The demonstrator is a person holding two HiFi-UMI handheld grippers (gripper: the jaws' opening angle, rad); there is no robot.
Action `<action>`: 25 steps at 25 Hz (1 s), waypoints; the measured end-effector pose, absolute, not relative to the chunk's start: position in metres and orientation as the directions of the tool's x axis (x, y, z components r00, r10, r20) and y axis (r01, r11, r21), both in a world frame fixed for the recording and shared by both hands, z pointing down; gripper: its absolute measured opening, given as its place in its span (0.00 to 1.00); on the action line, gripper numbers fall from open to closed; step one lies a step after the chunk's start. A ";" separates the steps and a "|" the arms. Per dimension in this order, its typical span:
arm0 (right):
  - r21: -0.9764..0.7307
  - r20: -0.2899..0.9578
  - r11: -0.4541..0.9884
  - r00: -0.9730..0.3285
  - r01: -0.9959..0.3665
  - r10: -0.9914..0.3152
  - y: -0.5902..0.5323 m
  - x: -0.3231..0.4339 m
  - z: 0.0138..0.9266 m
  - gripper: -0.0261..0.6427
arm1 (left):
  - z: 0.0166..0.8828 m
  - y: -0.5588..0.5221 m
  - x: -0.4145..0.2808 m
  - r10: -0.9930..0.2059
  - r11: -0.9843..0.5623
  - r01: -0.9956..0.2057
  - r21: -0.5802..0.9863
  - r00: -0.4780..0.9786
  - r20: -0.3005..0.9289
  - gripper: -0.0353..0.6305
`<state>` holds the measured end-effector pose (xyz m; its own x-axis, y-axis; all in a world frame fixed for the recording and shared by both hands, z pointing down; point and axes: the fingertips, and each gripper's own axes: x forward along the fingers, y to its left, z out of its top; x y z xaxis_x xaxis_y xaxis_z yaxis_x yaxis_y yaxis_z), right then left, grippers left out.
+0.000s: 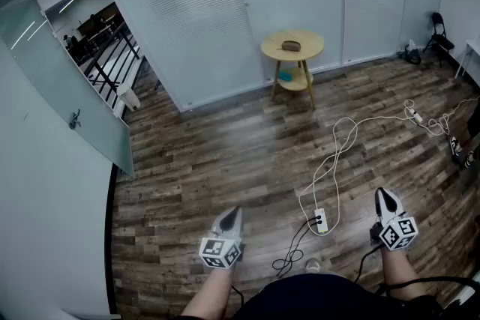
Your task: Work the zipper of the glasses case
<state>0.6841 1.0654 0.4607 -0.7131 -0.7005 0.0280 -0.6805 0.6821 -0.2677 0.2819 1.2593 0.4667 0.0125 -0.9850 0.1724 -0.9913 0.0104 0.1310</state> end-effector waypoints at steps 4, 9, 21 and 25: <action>-0.290 0.027 0.689 -0.726 -0.664 -0.688 1.055 0.691 0.473 0.05 | 0.461 1.238 0.284 -0.983 0.042 -0.994 0.106 -0.022 0.180 0.06; -0.320 0.025 0.700 -0.744 -0.639 -0.668 1.033 0.703 0.482 0.05 | 0.442 1.207 0.306 -0.989 0.005 -0.998 0.064 0.004 0.149 0.06; -0.332 0.055 0.719 -0.774 -0.610 -0.631 0.975 0.709 0.500 0.05 | 0.463 1.186 0.325 -0.974 0.051 -0.998 0.026 -0.044 0.221 0.06; -0.306 0.083 0.720 -0.771 -0.622 -0.631 0.963 0.701 0.507 0.05 | 0.466 1.168 0.306 -0.971 0.092 -0.995 0.047 -0.079 0.225 0.06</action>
